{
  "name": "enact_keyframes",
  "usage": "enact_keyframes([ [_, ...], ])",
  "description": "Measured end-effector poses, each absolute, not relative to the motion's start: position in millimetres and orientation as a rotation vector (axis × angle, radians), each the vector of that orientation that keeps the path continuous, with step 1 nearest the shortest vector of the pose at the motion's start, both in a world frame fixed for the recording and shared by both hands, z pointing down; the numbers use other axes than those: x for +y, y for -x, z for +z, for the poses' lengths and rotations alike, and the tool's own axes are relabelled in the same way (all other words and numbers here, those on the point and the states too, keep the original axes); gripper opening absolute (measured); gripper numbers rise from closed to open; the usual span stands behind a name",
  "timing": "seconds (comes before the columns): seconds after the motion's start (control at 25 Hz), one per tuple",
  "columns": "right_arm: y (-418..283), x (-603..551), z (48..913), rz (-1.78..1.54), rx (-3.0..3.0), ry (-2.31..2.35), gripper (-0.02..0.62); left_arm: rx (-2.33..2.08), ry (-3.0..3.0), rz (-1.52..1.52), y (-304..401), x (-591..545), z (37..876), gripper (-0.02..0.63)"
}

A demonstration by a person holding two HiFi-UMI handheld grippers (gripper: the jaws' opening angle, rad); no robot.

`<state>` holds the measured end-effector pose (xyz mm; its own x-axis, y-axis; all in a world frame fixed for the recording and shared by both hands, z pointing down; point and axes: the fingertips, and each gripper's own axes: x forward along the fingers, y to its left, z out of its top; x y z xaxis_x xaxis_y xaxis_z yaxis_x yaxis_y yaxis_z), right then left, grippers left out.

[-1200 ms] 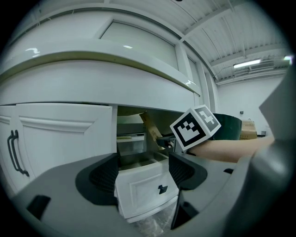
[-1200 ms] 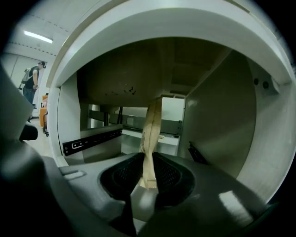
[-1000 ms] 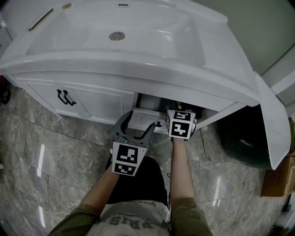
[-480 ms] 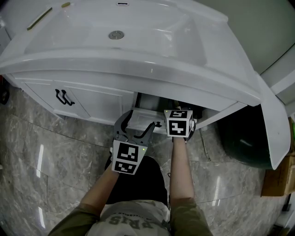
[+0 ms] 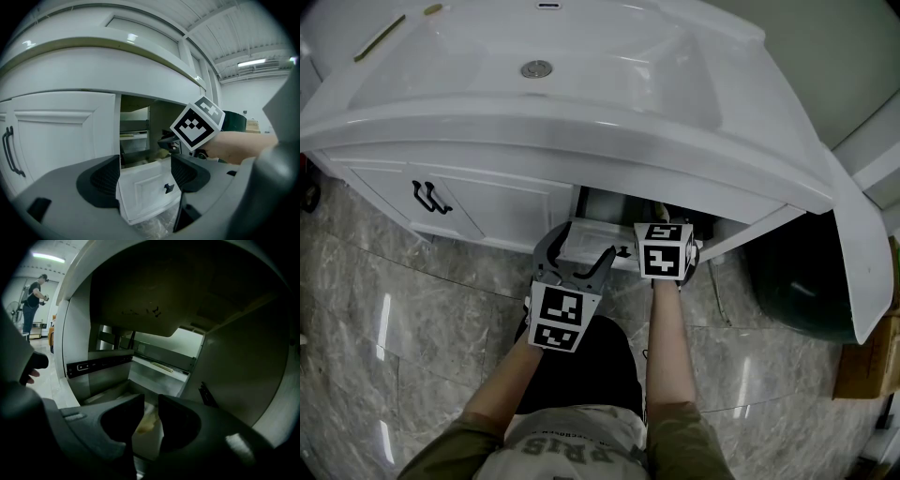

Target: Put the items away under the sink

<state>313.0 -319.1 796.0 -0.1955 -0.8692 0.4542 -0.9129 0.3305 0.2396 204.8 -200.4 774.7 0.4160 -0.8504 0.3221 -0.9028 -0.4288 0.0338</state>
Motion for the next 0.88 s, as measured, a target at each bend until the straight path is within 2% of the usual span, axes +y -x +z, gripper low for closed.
enact_keyframes([
  [0.88,-326,-305,761,0.005,-2.271,-1.754,0.086,-1.533,-2.500,0.347,-207,-205,773,0.325],
])
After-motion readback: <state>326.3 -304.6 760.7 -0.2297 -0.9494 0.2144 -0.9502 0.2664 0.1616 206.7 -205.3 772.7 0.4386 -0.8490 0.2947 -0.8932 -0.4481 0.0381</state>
